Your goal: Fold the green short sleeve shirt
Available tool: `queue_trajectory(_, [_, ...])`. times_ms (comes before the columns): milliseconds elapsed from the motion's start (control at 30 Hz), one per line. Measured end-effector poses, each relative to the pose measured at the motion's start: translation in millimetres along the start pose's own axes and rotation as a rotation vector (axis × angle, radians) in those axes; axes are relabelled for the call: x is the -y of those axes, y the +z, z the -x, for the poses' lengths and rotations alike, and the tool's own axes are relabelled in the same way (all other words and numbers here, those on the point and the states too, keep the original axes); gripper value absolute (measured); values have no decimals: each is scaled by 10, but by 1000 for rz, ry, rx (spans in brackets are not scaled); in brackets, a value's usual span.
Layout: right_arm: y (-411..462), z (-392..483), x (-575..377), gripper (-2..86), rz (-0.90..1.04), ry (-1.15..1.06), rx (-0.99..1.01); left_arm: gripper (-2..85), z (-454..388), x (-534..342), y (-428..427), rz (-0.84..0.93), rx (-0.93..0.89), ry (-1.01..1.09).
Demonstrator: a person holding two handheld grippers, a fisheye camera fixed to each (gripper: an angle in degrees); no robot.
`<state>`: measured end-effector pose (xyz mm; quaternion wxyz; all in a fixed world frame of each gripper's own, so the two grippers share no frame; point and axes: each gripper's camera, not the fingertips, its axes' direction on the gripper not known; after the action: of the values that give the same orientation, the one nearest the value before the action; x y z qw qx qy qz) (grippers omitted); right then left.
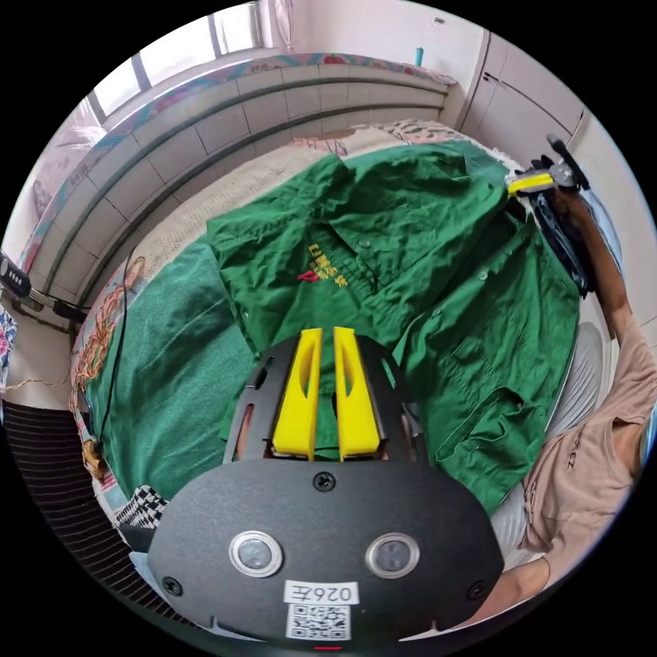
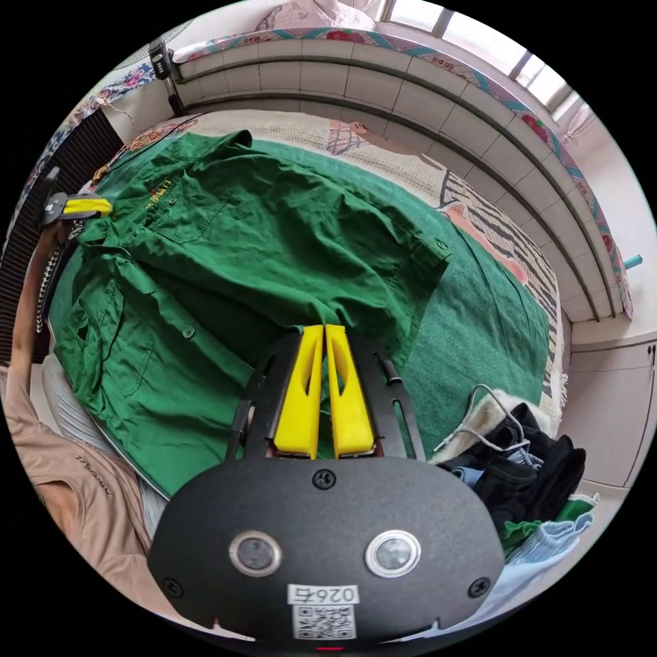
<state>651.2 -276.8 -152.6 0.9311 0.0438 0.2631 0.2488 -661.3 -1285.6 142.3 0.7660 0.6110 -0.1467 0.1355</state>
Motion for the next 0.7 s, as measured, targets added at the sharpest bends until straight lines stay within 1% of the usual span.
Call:
queue_trajectory(67, [-45,-19,61,-16,0,-3,3,170,7,-90,306,71,-18,24])
queue_trajectory(100, [-49,-27,99,-16,6,-7,1,189,7,-145,493,108,-26,41])
queue_trajectory(167, [-21,-42,163,-16,20,-14,-2,190,-5,-222,713,113,-17,69])
queue_trajectory(233, [26,-65,234,-16,34,-17,-3,160,14,-275,845,89,-16,81])
queue_trajectory(267, [62,-87,290,-16,43,-16,-3,117,63,-275,876,93,-35,85])
queue_trajectory(300, [95,-111,353,-16,50,-14,-4,48,116,-254,872,111,-21,86])
queue_trajectory(333, [108,-124,386,-16,54,-13,-5,14,144,-249,852,109,13,83])
queue_trajectory(367, [124,-151,455,-16,58,-12,-5,7,188,-235,792,81,25,107])
queue_trajectory(467, [113,-224,634,-16,69,-13,-36,-3,464,-158,624,40,-59,68])
queue_trajectory(533, [66,-281,746,-16,76,-13,-51,-5,592,-119,475,0,-75,42])
queue_trajectory(633, [-146,-382,879,-16,63,-16,-89,-6,687,-120,167,-93,-103,30])
queue_trajectory(700, [-459,-412,840,-15,28,-48,-102,-7,685,-219,-16,-138,-168,80])
